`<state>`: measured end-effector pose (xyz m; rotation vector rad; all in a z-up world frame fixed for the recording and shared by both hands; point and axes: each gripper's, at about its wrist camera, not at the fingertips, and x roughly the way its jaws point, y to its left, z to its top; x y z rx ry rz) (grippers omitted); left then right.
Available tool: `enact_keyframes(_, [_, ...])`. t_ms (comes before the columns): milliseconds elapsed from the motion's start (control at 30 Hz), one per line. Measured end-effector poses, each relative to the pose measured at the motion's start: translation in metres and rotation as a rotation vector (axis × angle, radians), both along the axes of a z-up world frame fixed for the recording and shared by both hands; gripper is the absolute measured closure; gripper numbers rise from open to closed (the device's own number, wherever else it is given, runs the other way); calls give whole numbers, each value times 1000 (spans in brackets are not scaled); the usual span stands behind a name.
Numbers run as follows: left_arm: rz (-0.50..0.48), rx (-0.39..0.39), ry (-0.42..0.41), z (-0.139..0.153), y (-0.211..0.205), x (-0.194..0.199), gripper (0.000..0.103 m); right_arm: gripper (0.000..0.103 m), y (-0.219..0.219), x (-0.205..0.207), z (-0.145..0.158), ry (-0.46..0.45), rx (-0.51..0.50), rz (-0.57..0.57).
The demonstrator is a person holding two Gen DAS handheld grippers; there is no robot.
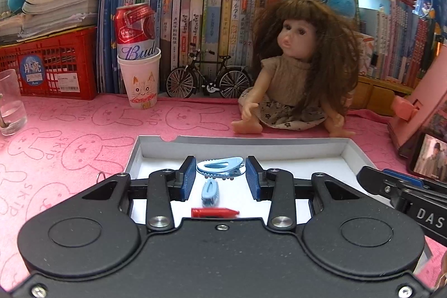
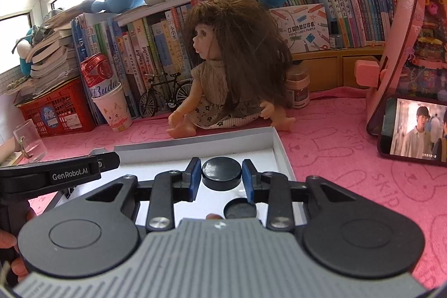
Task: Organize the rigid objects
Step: 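Lower into the tray and open the left gripper while the right releases the lid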
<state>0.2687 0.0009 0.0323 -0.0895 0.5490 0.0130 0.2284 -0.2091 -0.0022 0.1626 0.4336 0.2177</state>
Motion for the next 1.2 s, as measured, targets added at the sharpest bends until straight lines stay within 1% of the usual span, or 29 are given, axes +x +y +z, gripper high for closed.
enact_keyframes(133, [0,29,6,-3,5,20,67,66,-1,15,-2,16,-2,7])
enact_keyframes(367, [-19,-10,93,-5,18,61,67,66,-8,55,-1,89,36,25])
enact_keyframes(433, [-22,-1,102,-6,19,67,67,66,-9,66,-3,119,45,31])
enact_keyframes(467, [-24,2,121,-6,18,71,67,66,-10,72,-4,139,55,39])
enact_keyframes(533, [-31,-26,177,-7,20,80,67,66,-10,80,-5,160,64,38])
enact_keyframes(600, [-39,-45,212,-8,21,83,67,66,-9,86,-7,174,60,40])
enact_keyframes(767, [-29,-9,263,-16,16,89,67,66,-4,97,-11,209,22,57])
enact_keyframes(933, [-25,0,286,-22,14,92,67,66,4,106,-16,249,-21,74])
enact_keyframes(1033, [-28,11,296,-23,14,92,67,66,9,109,-17,260,-59,83])
enact_keyframes(1200, [-32,24,296,-24,12,92,67,66,13,112,-17,276,-90,80])
